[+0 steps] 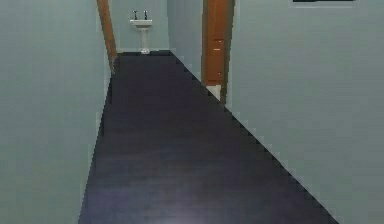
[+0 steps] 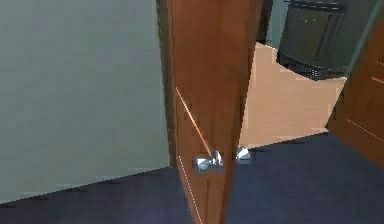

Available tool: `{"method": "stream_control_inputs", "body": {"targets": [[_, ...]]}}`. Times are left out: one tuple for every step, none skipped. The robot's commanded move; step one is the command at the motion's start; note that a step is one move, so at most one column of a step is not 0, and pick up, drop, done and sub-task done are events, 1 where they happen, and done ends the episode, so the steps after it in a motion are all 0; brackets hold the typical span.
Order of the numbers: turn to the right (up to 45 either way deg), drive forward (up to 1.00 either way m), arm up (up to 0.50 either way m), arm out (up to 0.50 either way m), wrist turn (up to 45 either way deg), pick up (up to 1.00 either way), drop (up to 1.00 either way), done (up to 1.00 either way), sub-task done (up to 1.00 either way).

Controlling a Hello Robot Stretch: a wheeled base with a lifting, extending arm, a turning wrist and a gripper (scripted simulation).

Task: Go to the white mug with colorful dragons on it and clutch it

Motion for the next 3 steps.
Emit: {"method": "stream_control_inputs", "body": {"targets": [[0.0, 1.00, 0.00, 0.00, 0.0, 0.00, 0.00, 0.00, 0.00], [0.0, 1.00, 0.00, 0.00, 0.0, 0.00, 0.00, 0.00, 0.00], [3.0, 0.00, 0.00, 0.00, 0.0, 0.00, 0.00, 0.00, 0.00]]}}
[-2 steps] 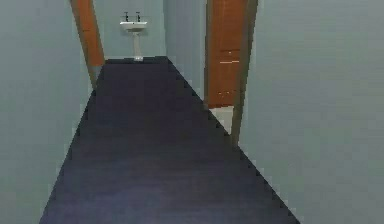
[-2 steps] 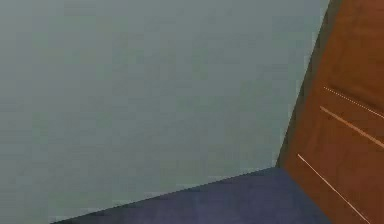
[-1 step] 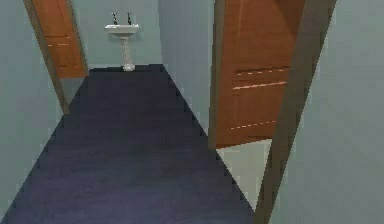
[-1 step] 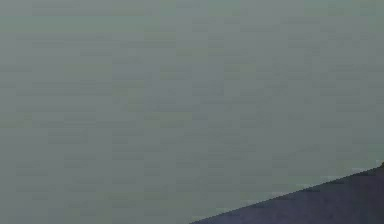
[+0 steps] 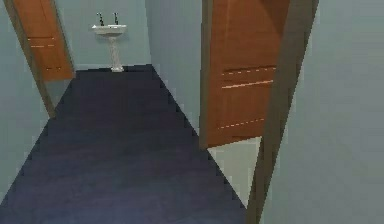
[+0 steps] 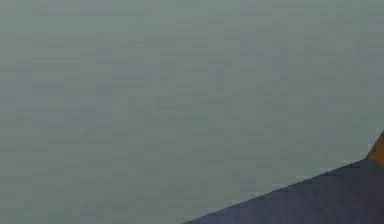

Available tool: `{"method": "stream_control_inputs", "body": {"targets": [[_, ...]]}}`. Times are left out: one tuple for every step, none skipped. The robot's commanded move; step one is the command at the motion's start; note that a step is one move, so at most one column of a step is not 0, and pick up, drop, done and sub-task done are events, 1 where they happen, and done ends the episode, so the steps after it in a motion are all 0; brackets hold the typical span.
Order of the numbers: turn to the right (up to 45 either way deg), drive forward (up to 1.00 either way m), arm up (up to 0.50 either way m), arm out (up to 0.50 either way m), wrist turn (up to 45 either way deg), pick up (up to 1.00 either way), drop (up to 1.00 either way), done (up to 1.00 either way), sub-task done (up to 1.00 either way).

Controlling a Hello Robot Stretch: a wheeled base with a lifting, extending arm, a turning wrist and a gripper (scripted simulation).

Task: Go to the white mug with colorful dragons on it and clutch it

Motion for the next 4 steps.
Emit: {"method": "stream_control_inputs", "body": {"targets": [[0.0, 1.00, 0.00, 0.00, 0.0, 0.00, 0.00, 0.00, 0.00], [39.0, 0.00, 0.00, 0.00, 0.0, 0.00, 0.00, 0.00, 0.00], [0.0, 0.05, 0.00, 0.00, 0.0, 0.00, 0.00, 0.00, 0.00], [0.0, 0.80, 0.00, 0.00, 0.0, 0.00, 0.00, 0.00, 0.00]]}}
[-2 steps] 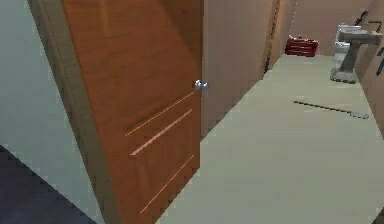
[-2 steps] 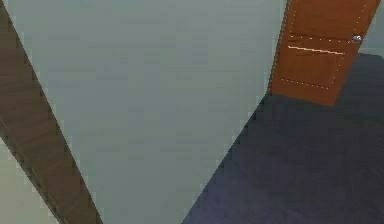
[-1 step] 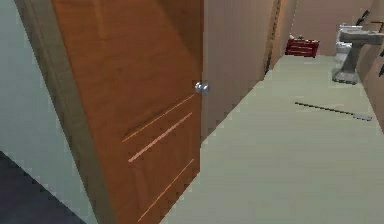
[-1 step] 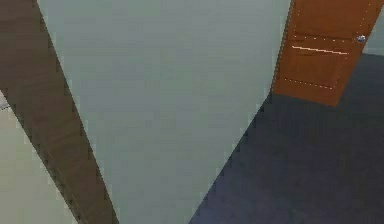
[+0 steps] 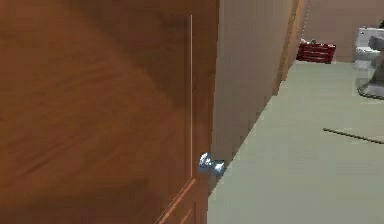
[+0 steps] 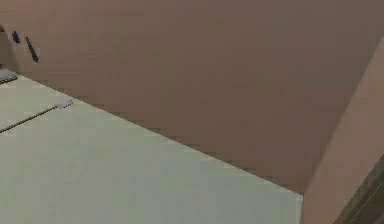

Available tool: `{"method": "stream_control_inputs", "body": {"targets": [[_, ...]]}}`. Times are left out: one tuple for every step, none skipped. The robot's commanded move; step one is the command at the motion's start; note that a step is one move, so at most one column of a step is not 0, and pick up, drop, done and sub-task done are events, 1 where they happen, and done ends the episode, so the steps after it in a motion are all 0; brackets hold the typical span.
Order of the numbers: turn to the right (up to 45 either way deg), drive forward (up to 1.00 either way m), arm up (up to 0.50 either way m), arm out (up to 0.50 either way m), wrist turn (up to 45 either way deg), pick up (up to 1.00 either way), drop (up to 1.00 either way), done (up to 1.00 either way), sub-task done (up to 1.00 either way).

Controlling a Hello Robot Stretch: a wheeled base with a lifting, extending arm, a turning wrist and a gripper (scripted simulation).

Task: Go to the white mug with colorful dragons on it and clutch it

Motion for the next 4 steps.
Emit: {"method": "stream_control_inputs", "body": {"targets": [[30.0, 0.00, 0.00, 0.00, 0.0, 0.00, 0.00, 0.00, 0.00], [0.0, 1.00, 0.00, 0.00, 0.0, 0.00, 0.00, 0.00, 0.00], [0.0, 1.00, 0.00, 0.00, 0.0, 0.00, 0.00, 0.00, 0.00], [3.0, 0.00, 0.00, 0.00, 0.0, 0.00, 0.00, 0.00, 0.00]]}}
